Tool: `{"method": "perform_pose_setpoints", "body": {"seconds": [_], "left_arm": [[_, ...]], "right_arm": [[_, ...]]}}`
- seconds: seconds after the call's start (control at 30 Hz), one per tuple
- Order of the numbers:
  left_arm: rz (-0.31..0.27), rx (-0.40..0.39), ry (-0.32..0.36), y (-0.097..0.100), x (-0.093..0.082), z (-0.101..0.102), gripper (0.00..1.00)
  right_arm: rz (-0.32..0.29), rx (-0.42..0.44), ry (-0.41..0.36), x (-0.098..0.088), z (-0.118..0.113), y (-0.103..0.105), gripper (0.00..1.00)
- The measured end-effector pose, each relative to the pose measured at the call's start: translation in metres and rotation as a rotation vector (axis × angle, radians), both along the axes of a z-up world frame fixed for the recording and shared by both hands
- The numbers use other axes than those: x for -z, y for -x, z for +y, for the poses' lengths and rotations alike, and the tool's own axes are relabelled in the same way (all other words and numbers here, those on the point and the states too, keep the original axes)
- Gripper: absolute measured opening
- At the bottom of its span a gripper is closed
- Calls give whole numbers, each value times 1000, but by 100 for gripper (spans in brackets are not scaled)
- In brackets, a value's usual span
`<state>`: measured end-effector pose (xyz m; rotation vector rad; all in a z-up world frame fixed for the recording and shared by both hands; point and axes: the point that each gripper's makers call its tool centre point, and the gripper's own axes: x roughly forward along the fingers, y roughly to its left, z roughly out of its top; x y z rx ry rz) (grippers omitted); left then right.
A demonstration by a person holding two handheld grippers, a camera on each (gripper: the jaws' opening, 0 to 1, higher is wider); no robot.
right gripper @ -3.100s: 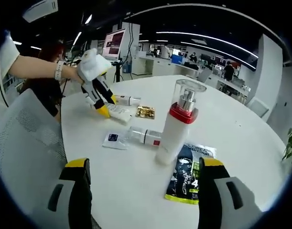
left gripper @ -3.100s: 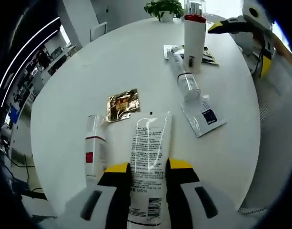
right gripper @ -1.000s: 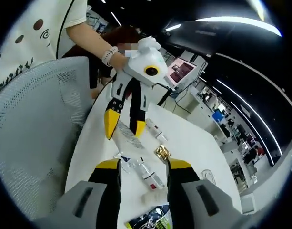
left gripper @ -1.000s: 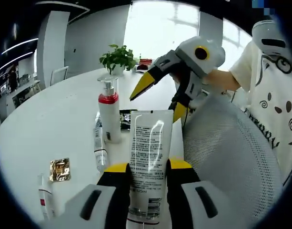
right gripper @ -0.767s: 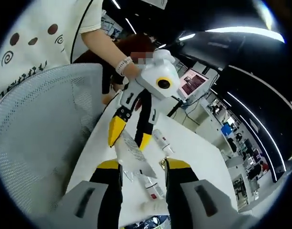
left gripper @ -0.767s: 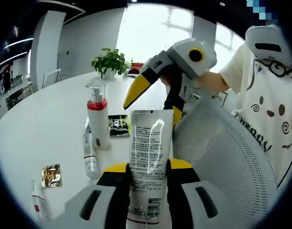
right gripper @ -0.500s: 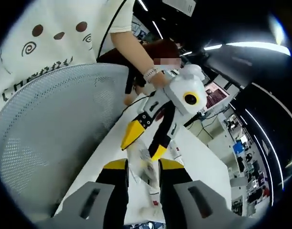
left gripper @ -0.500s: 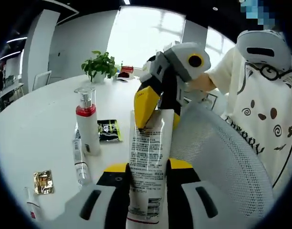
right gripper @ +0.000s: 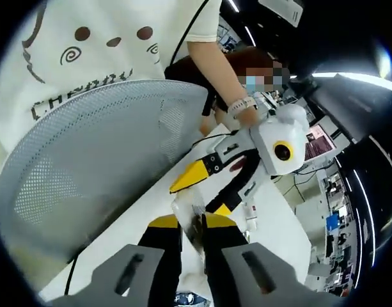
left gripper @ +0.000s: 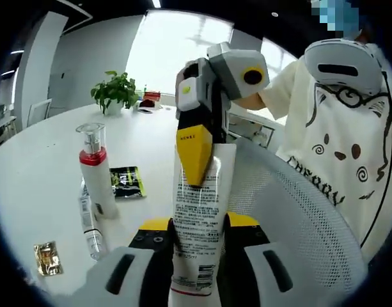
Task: Arrange the skincare products in the storage area until every visible bottle or jar stands upright without overlapping.
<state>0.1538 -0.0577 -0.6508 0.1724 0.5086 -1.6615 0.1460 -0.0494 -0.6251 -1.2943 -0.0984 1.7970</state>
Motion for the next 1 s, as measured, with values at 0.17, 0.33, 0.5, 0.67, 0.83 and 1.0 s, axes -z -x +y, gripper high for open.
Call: {"method": "perform_pose_setpoints", "body": {"seconds": [0.17,0.33,0.5,0.67,0.83,1.0], "left_arm": [[-15,51,-29,9,6,-7,25],[-19,50,-32,8,10,-11,26],[-40,63,-31,12,10,-17,25],[-41,30,8,4,1,-18,22],[-51,12,7,-1,0,-20,22],[-81,-28,5,-6,-3,-13,20]], "right_arm": [[14,-29,80,3,2,7,8],[63,48,163,6,-3,6,8],[108,72,226,7,-7,8,6],[153,121,240,-3,-12,-1,4],[172,144,280,-8,-11,-3,4],[248,255,293,-7,-8,-16,4]]}}
